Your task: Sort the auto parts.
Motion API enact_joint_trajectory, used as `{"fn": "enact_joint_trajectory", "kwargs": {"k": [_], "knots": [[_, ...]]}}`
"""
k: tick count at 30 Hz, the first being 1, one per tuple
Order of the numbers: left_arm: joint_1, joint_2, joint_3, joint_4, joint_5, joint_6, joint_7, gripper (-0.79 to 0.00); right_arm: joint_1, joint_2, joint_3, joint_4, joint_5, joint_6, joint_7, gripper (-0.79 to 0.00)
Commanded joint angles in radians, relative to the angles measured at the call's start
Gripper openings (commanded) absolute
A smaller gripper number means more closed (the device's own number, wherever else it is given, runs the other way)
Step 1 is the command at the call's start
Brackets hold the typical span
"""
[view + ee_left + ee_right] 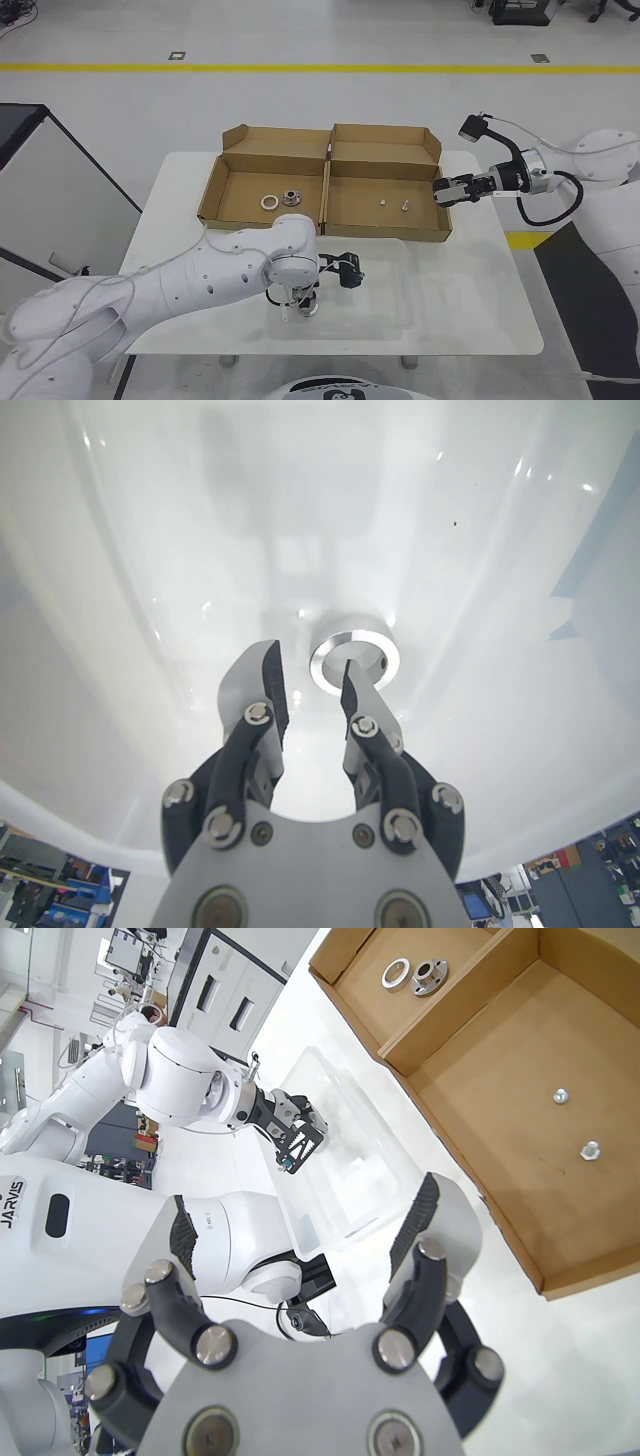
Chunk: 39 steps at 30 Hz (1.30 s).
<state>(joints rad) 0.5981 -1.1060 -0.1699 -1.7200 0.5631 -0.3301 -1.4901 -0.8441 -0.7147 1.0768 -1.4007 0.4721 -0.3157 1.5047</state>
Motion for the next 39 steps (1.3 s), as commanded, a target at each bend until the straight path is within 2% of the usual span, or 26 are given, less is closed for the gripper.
{"fn": "enact_joint_trajectory", "kwargs": {"k": [1, 26, 39], "knots": [[0.005, 0.0, 0.0, -0.002, 0.003, -0.001, 0.001, -0.48, 0.0, 0.0, 0.0, 0.0, 0.0, 0.0, 0.0, 0.0], [0.02, -0.022, 0.0, 0.036, 0.02, -0.013, 0.013, -0.505, 0.0, 0.0, 0.0, 0.0, 0.0, 0.0, 0.0, 0.0], [0.019, -0.022, 0.0, 0.042, 0.014, -0.01, 0.01, -0.52, 0.0, 0.0, 0.0, 0.0, 0.0, 0.0, 0.0, 0.0]]}}
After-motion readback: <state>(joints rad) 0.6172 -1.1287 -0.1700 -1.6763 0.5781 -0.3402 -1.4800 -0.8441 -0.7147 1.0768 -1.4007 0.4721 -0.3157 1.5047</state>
